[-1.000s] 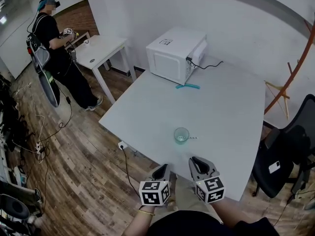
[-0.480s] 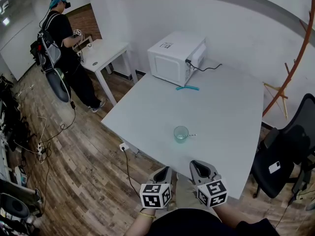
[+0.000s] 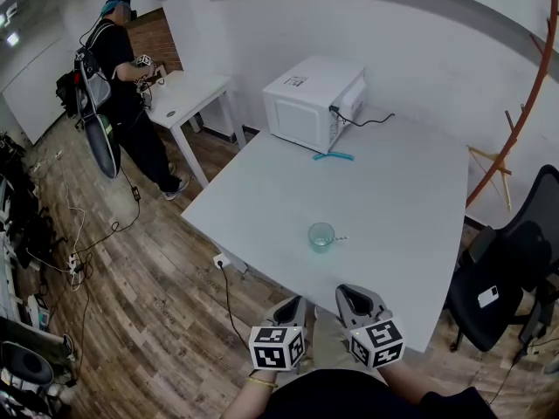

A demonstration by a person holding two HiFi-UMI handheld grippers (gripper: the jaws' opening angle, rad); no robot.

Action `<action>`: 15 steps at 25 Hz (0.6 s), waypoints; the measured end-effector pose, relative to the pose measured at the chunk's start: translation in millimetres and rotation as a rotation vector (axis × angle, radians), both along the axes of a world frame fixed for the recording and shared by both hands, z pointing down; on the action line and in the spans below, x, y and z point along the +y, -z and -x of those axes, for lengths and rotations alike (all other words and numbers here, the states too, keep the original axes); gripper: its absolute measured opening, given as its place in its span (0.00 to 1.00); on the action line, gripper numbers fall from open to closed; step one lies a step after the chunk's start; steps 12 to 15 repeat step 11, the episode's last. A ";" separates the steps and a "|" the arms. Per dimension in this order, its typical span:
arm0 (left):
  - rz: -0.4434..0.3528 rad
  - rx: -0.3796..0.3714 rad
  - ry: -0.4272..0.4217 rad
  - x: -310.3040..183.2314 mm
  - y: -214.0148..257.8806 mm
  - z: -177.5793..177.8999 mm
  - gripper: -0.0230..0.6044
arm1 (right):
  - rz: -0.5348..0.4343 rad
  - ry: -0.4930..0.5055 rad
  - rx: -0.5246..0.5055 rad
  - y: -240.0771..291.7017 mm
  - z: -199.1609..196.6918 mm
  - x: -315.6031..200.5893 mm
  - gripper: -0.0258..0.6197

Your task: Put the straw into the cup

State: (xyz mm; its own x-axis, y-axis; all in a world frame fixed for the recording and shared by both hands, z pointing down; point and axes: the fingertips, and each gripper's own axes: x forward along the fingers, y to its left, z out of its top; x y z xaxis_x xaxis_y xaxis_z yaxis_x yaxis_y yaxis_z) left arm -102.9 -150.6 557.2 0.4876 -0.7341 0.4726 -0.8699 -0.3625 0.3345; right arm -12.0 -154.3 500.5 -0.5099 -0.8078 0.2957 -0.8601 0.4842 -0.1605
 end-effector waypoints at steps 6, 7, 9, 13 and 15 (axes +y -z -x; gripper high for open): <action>-0.003 0.000 -0.003 0.4 0.9 -1.7 0.07 | 0.001 -0.003 -0.003 0.1 -1.9 1.2 0.09; -0.003 0.000 -0.004 0.5 1.3 -2.5 0.07 | 0.001 -0.003 -0.004 0.4 -2.7 1.3 0.09; -0.005 -0.001 -0.005 0.8 1.5 -3.6 0.07 | 0.000 -0.003 -0.005 0.7 -3.7 1.5 0.09; -0.006 -0.003 -0.006 1.3 1.3 -4.0 0.07 | -0.001 -0.002 -0.006 0.9 -4.1 1.7 0.09; -0.006 -0.003 -0.006 1.3 1.3 -4.0 0.07 | -0.001 -0.002 -0.006 0.9 -4.1 1.7 0.09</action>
